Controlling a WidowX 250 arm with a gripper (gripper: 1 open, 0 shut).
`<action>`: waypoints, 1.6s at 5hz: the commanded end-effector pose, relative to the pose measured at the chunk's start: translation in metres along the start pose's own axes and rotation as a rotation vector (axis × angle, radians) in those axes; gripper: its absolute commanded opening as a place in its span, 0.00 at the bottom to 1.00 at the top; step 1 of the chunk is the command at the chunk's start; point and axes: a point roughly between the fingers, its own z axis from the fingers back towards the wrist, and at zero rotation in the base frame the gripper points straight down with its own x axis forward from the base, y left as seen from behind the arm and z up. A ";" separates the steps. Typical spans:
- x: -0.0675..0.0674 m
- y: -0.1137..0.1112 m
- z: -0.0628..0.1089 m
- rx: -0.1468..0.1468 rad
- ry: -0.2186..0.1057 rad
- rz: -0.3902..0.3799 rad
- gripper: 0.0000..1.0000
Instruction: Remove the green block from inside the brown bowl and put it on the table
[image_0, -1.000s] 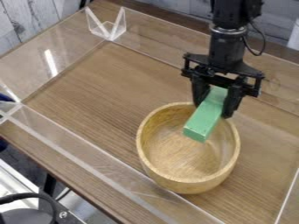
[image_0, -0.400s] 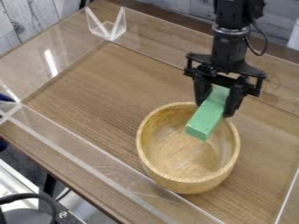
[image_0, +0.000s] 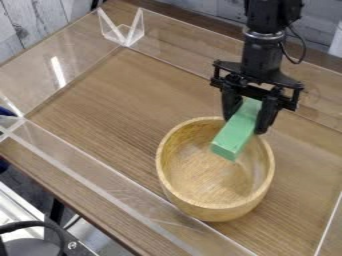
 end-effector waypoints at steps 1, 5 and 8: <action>0.008 0.000 0.035 -0.013 -0.107 -0.009 0.00; 0.010 0.025 0.060 -0.021 -0.177 0.015 0.00; 0.022 0.057 0.064 -0.012 -0.211 0.051 0.00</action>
